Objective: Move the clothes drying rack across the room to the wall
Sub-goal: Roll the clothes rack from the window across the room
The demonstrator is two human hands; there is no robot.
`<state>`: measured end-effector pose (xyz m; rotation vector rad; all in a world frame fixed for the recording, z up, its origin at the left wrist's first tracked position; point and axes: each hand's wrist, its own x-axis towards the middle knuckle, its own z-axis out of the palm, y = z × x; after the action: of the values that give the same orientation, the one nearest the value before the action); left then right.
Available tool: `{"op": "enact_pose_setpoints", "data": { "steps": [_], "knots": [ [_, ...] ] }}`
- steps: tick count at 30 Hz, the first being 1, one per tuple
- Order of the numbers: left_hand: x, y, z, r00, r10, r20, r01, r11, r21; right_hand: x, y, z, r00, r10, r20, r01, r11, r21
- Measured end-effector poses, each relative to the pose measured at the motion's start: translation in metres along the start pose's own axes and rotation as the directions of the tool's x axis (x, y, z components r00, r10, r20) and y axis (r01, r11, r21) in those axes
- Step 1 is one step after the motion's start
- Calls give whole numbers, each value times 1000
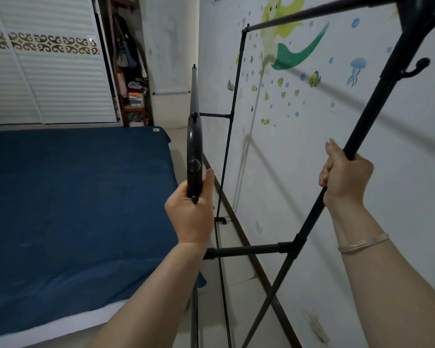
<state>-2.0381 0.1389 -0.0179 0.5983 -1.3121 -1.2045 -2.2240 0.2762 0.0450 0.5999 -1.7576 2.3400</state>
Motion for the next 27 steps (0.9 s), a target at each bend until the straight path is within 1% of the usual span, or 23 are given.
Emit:
{"op": "enact_pose_setpoints", "data": {
  "steps": [5, 10, 12, 16, 20, 23, 27],
  "knots": [
    [-3, -8, 31, 1000, -9, 13, 9, 1000, -11, 32, 11, -11, 1000, 5, 0, -5, 1000, -9],
    [-13, -14, 59, 998, -11, 56, 13, 999, -31, 60, 19, -26, 1000, 6, -25, -7, 999, -36],
    [-17, -15, 71, 998, -1, 66, 2, 1000, -19, 70, 22, -32, 999, 0, -43, -3, 998, -59],
    [-26, -16, 91, 995, 19, 100, -15, 999, -47, 87, 26, -45, 997, -16, -81, 8, 995, -100],
    [-33, -13, 107, 992, 6, 125, 4, 997, -81, 100, 29, -52, 992, -33, -123, 19, 993, -115],
    [-37, -13, 117, 991, -4, 137, 18, 995, -96, 108, 30, -55, 986, -36, -162, 9, 987, -159],
    [-42, -15, 123, 979, -48, 200, 66, 994, -85, 114, 29, -60, 975, -62, -211, 5, 965, -262]
  ]
}}
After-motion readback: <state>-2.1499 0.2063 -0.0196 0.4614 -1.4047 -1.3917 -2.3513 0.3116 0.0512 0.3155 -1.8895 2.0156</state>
